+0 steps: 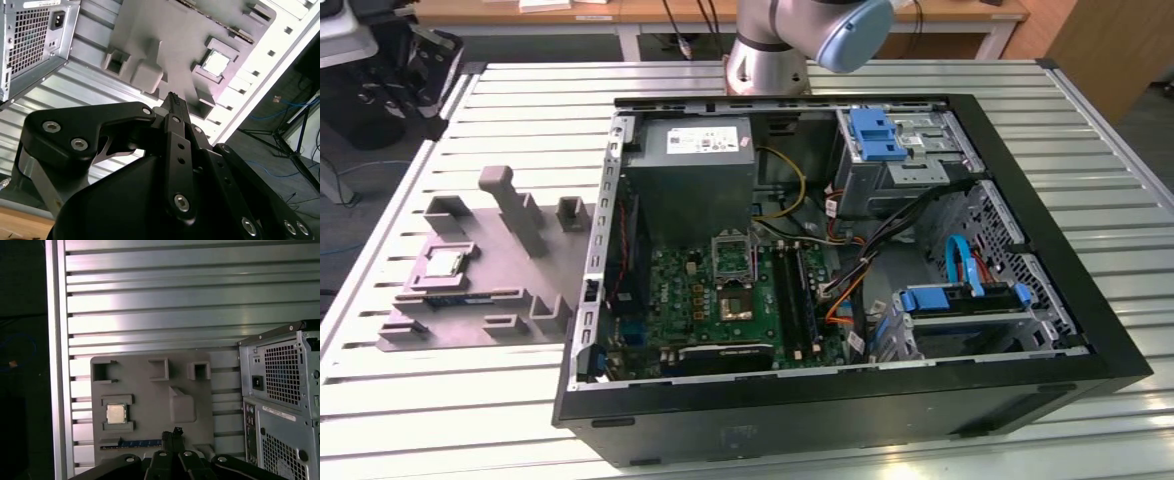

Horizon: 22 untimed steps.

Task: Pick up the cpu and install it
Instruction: 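Reach for the cpu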

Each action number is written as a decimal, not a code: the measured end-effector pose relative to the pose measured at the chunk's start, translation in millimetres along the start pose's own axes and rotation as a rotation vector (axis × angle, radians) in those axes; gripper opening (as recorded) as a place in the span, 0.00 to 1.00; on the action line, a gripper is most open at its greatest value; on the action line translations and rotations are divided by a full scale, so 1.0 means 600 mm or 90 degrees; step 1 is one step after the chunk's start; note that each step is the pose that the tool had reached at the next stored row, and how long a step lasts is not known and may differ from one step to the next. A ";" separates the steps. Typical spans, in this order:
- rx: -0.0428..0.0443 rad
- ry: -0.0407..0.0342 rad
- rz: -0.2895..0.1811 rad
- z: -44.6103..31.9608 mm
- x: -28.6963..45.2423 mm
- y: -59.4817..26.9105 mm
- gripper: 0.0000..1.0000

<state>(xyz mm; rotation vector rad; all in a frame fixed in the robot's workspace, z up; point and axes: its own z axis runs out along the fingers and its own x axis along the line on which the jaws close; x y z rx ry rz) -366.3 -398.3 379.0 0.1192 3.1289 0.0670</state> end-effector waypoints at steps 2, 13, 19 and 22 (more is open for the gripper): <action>0.0002 0.0027 0.000 0.001 0.008 0.000 0.11; 0.0006 0.0071 0.000 0.006 0.055 -0.004 0.11; 0.0005 0.0071 0.000 0.007 0.082 -0.006 0.11; 0.0006 0.0071 0.000 0.008 0.096 -0.007 0.11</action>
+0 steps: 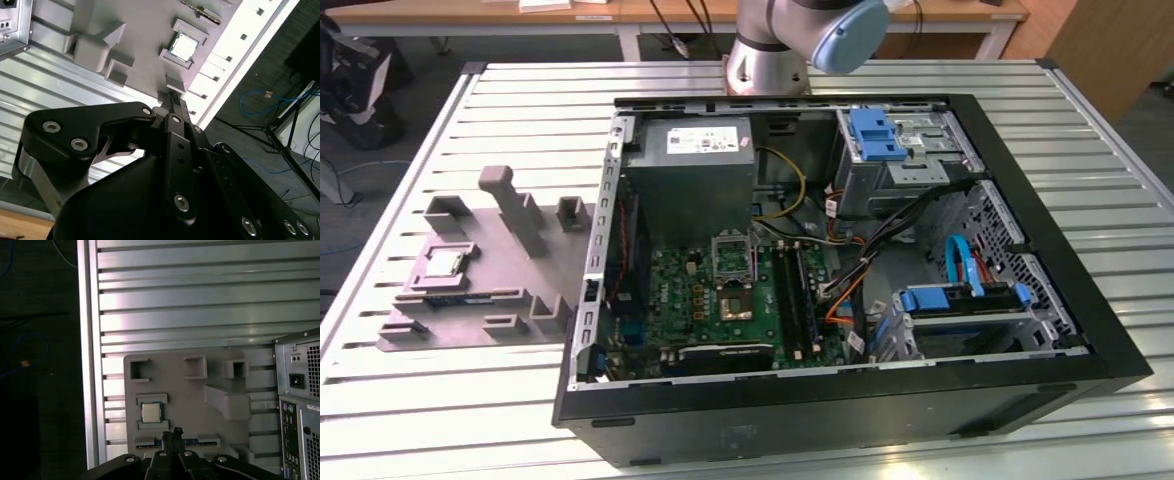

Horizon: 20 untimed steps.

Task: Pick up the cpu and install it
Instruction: 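Reach for the cpu, then pick up the cpu and move it towards the insertion slot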

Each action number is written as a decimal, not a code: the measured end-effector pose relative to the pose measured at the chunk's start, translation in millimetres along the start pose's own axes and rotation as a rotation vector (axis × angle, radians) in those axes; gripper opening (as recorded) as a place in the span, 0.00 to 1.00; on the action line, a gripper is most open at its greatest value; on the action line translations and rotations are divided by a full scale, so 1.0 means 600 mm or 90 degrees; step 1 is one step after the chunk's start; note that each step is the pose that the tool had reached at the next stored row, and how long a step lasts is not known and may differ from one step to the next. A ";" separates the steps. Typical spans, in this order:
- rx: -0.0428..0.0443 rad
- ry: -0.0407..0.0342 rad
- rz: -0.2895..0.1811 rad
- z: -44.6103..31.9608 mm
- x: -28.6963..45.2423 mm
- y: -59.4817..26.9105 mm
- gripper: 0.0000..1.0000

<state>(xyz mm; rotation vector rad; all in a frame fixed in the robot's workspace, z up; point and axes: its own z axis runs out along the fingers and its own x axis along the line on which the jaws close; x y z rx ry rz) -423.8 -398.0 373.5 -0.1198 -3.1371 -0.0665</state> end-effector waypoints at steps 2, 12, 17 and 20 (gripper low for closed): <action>0.0000 0.0000 0.000 0.000 0.009 -0.001 0.11; 0.0000 0.0000 0.000 0.003 0.048 -0.004 0.11; 0.0000 0.0000 0.000 0.003 0.056 -0.004 0.11; 0.0000 0.0000 0.000 0.003 0.056 -0.004 0.11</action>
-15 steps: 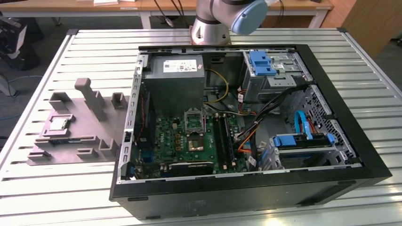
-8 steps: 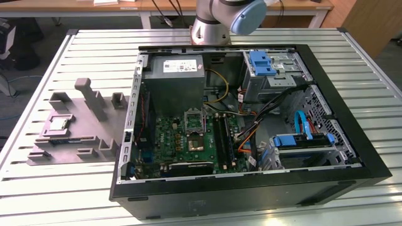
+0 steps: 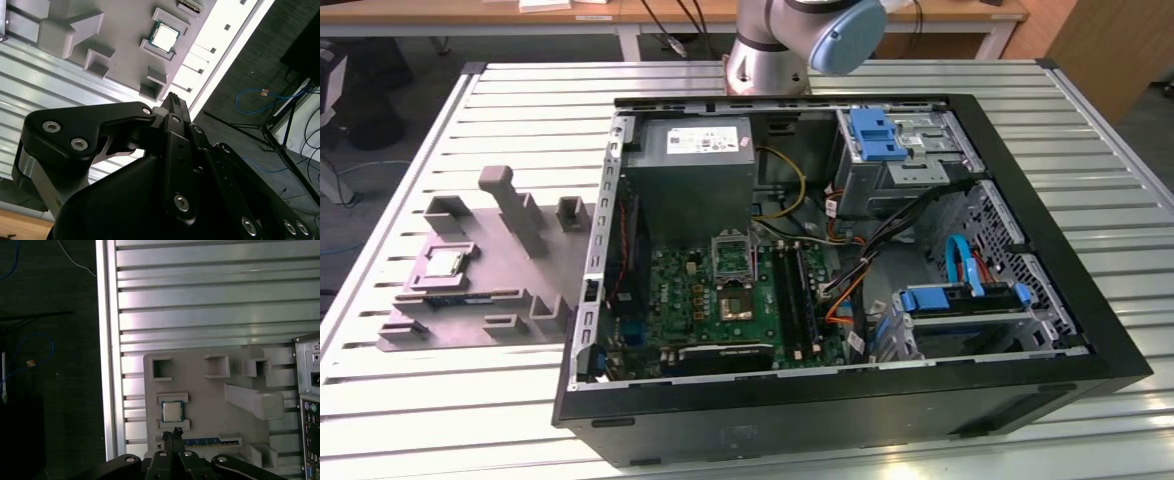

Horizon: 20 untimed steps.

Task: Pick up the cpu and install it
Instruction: 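Pick up the cpu and move it towards the insertion slot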

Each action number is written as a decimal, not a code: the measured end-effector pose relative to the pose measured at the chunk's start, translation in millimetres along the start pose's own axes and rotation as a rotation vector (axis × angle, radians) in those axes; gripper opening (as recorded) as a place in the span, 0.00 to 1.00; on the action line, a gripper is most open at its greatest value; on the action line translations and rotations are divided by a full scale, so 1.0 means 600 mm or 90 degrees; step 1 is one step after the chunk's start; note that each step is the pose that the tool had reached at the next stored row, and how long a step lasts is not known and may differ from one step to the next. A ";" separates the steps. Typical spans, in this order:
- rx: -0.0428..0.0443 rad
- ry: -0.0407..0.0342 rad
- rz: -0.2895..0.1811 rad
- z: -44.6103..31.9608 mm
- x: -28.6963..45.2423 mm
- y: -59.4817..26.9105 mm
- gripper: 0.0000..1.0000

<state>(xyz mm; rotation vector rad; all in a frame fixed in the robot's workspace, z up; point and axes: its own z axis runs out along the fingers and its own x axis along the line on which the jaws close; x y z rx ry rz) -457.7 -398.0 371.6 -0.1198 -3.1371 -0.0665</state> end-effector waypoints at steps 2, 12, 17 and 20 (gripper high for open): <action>0.0000 0.0000 0.000 0.000 0.000 0.000 0.11; 0.0000 0.0000 0.000 0.000 0.000 0.000 0.17; 0.0000 0.0000 0.000 0.000 0.001 0.000 0.35; 0.0000 0.0000 0.000 0.000 0.001 0.000 0.47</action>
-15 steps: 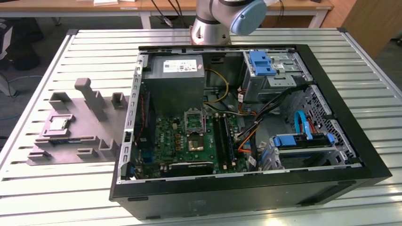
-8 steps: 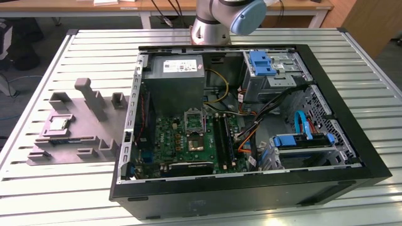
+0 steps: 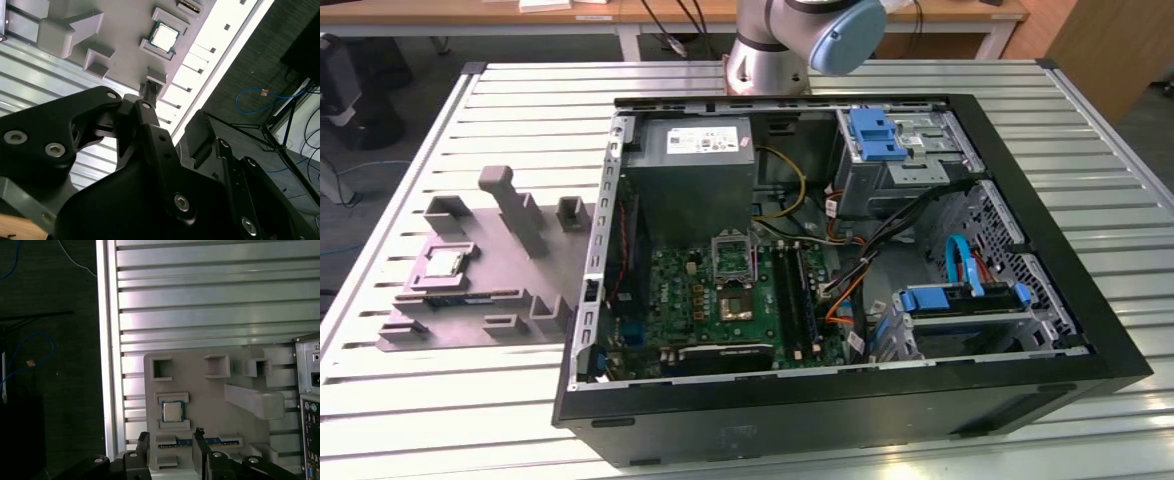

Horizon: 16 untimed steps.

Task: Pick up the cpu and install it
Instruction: 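Pick up the cpu and move it towards the insertion slot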

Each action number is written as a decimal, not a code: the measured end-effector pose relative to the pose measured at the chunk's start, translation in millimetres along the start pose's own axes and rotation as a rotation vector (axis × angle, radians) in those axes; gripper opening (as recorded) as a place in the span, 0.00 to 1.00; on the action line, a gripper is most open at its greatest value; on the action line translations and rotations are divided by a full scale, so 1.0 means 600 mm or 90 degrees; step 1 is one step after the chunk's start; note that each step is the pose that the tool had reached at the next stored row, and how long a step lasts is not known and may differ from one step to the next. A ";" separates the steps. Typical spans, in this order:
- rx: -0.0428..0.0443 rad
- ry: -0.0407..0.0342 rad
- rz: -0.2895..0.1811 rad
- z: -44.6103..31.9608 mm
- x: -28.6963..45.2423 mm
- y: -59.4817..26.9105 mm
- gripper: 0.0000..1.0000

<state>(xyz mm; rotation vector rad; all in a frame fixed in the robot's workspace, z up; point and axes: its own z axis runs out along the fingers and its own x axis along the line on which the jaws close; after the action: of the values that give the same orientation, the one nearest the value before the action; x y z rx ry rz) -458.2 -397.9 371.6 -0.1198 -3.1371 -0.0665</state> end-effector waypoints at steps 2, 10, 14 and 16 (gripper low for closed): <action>0.0000 0.0000 0.000 0.000 0.000 0.000 0.53; 0.0000 0.0000 0.000 0.000 0.000 0.000 0.71; 0.0000 0.0004 -0.013 0.005 0.000 0.000 0.71; 0.0000 0.0006 -0.016 0.008 0.000 0.000 0.71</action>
<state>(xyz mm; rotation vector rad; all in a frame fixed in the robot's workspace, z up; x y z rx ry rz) -458.4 -398.0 366.8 -0.0800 -3.1379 -0.0666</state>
